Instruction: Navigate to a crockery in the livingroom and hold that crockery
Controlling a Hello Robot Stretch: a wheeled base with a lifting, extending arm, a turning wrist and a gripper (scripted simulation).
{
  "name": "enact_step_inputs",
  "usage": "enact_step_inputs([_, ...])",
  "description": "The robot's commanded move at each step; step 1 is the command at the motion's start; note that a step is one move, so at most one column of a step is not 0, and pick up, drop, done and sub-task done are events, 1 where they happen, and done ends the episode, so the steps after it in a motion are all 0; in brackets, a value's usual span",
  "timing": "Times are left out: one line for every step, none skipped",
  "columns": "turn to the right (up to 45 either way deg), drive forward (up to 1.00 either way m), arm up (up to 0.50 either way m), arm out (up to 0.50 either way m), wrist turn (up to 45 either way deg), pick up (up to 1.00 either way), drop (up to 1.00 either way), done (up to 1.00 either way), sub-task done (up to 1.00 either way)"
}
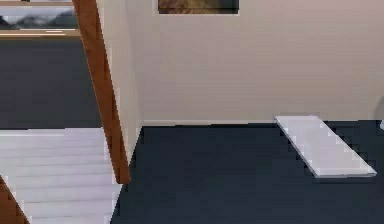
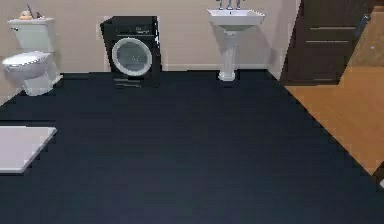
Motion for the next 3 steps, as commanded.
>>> enact_step_inputs([0.0,0.85,0.0,0.0,0.0,0.0,0.0,0.0,0.0])
enact_step_inputs([-45.0,0.0,0.0,0.0,0.0,0.0,0.0,0.0,0.0])
enact_step_inputs([-39.0,0.0,0.0,0.0,0.0,0.0,0.0,0.0,0.0])
